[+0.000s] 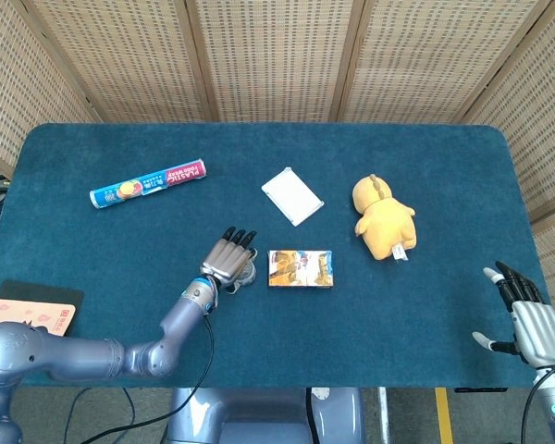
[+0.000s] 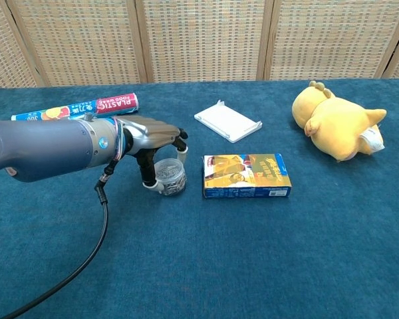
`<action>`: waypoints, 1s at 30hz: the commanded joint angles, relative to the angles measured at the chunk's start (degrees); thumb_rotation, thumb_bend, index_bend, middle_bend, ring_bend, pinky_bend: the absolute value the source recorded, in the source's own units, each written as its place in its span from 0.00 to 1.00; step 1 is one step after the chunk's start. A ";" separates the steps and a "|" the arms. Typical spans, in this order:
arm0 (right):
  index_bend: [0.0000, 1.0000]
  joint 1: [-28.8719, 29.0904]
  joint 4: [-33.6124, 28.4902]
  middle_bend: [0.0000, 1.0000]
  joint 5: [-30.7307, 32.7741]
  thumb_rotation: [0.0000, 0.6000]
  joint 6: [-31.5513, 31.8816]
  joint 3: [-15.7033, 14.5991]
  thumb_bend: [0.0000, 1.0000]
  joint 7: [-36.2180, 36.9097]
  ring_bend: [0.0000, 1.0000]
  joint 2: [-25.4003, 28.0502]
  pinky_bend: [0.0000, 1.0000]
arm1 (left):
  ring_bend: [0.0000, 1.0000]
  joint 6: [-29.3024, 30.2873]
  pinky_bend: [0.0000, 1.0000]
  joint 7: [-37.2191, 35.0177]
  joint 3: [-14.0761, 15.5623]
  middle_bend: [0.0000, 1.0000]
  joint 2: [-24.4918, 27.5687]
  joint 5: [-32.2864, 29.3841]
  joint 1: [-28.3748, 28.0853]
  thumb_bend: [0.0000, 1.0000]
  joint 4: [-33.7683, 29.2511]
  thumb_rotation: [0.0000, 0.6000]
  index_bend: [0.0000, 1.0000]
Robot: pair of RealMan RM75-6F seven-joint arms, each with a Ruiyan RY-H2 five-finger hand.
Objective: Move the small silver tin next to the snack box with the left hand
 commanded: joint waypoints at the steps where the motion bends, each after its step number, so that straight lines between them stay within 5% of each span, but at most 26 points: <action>1: 0.10 -0.04 -0.01 0.00 -0.20 1.00 0.20 -0.02 0.00 0.12 0.00 0.07 0.08 | 0.00 0.51 0.00 0.33 0.47 0.00 -0.10 -0.42 -0.21 0.39 0.14 1.00 0.11; 6: 0.10 -0.11 -0.07 0.00 -0.42 1.00 0.37 -0.18 0.00 -0.34 0.00 -0.09 0.08 | 0.00 2.78 0.00 -0.81 1.33 0.00 -0.46 3.60 0.61 0.38 0.81 1.00 0.00; 16: 0.10 -0.07 -0.46 0.00 -0.57 1.00 0.35 -0.43 0.00 -1.97 0.00 -0.45 0.08 | 0.00 3.78 0.00 -6.98 0.43 0.00 1.43 9.48 3.59 0.38 -0.01 1.00 0.00; 22: 0.10 -0.08 -0.61 0.00 -0.60 1.00 0.41 -0.49 0.00 -2.53 0.00 -0.55 0.08 | 0.00 5.86 0.00 -13.70 -0.59 0.00 5.27 14.40 7.16 0.38 -5.92 1.00 0.00; 26: 0.10 -0.14 -0.72 0.00 -0.63 1.00 0.61 -0.50 0.00 -3.06 0.00 -0.64 0.08 | 0.00 9.80 0.00 -19.94 1.28 0.00 9.13 21.66 12.38 0.38 -11.08 1.00 0.00; 30: 0.10 -0.15 -0.98 0.00 -0.74 1.00 0.81 -0.56 0.00 -4.36 0.00 -0.97 0.08 | 0.00 21.43 0.00 -26.45 6.00 0.00 13.30 30.90 22.01 0.38 -15.82 1.00 0.00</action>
